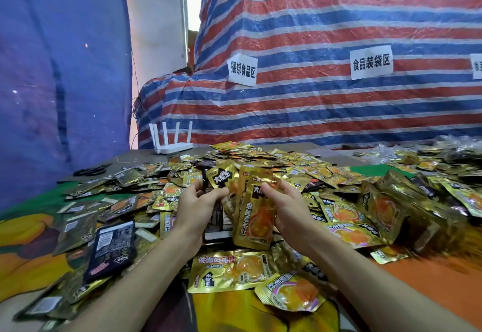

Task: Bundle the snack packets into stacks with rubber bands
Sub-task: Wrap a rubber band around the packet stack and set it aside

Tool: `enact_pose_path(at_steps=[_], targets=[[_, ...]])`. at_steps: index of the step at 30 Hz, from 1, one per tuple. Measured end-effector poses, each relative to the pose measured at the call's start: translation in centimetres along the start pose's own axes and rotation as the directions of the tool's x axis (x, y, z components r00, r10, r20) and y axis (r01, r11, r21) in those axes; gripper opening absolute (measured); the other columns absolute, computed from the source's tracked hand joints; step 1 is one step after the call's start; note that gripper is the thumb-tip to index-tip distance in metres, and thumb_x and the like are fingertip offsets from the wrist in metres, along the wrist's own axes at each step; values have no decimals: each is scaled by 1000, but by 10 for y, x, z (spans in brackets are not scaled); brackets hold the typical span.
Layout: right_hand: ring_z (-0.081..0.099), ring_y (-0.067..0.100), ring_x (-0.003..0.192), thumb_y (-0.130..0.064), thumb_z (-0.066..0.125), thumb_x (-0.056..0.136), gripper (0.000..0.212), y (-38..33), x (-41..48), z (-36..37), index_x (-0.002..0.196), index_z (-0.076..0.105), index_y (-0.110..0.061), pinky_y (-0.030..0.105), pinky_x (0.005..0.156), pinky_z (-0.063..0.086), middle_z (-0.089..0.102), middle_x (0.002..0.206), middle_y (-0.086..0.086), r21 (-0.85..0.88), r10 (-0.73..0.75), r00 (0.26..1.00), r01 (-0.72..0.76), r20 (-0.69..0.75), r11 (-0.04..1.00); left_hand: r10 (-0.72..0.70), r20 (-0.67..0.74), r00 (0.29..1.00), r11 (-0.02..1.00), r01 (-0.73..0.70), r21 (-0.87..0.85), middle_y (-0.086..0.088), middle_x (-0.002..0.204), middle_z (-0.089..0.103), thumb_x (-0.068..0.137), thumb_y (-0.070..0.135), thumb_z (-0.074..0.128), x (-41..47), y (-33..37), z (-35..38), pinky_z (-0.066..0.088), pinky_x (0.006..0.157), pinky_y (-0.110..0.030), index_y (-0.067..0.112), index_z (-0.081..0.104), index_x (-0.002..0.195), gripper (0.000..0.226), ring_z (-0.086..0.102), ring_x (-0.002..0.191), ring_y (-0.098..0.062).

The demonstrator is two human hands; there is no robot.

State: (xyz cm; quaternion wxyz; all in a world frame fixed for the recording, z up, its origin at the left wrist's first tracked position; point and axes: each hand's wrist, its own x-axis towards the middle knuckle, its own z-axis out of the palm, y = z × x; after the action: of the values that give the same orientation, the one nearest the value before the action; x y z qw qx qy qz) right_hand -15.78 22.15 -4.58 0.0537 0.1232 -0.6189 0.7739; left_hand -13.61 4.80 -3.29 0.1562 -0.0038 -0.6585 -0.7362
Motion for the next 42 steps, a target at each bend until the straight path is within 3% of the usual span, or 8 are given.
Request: enact_pose_path(at_steps=[3, 6, 10, 16, 18, 27, 33, 42], targets=[[71, 30, 98, -18, 57, 100, 13, -5, -4, 3, 109, 66, -13, 58, 98, 52, 76, 103, 11, 35, 11, 1000, -12, 24, 999, -27, 62, 998, 1000, 26, 14, -6, 79, 61, 84, 8, 67, -4, 1, 2, 43, 67, -36, 9, 58, 100, 18, 57, 82, -27], [71, 28, 92, -14, 53, 101, 16, -7, -8, 8, 112, 62, -9, 57, 95, 52, 75, 98, 11, 75, 0, 996, -7, 90, 997, -50, 174, 984, 999, 51, -5, -5, 72, 57, 87, 7, 58, -8, -3, 8, 43, 66, -35, 0, 40, 143, 59, 57, 77, -23], [71, 22, 81, -10, 45, 102, 20, -10, -16, 15, 116, 58, -3, 36, 70, 55, 73, 94, 11, 151, -22, 989, -1, 149, 988, -76, 389, 918, 991, 113, -73, -10, 75, 54, 67, 23, 53, -25, 3, 16, 51, 59, -32, 7, 58, 96, 34, 61, 65, -20], [70, 24, 87, -6, 40, 95, 37, -8, -21, 18, 92, 74, -20, 38, 78, 55, 74, 94, 8, 273, -8, 986, -39, 169, 961, 53, 489, 870, 998, -61, 1, 4, 77, 72, 65, 19, 65, -30, -8, 26, 54, 60, -24, 23, 59, 114, 50, 69, 72, -13], [63, 33, 100, 0, 37, 87, 39, -7, -22, 20, 109, 65, -17, 42, 84, 52, 67, 106, 17, 274, -33, 982, -20, 187, 962, 71, 444, 893, 996, -85, 11, 3, 74, 69, 61, 12, 62, -27, -12, 28, 53, 60, -26, 23, 61, 109, 49, 66, 71, -14], [60, 18, 118, -14, 60, 71, 63, -6, -19, 18, 125, 61, -47, 38, 90, 57, 62, 125, 2, -161, -262, 947, 292, 184, 943, 339, 306, 890, 941, -321, -107, -4, 110, 68, 67, 0, 57, -24, -11, 27, 60, 75, -33, 37, 40, 141, 85, 70, 92, -16], [61, 13, 115, 7, 68, 77, 49, -8, -20, 10, 116, 68, -25, 31, 88, 57, 67, 117, -7, -425, -332, 932, 361, 144, 830, 320, 343, 883, 937, -348, 21, 8, 104, 68, 72, -10, 52, -21, -19, 22, 55, 79, -54, 51, 43, 139, 92, 63, 85, -30], [61, -3, 86, -8, 53, 75, 36, -38, -52, -18, 104, 62, -27, 14, 70, 51, 63, 95, -14, -701, -282, 954, 270, 102, 660, 448, 594, 668, 777, -620, 111, 24, 120, 56, 81, -3, 57, -36, -14, 28, 51, 79, -21, 43, 40, 139, 77, 62, 98, -4]])
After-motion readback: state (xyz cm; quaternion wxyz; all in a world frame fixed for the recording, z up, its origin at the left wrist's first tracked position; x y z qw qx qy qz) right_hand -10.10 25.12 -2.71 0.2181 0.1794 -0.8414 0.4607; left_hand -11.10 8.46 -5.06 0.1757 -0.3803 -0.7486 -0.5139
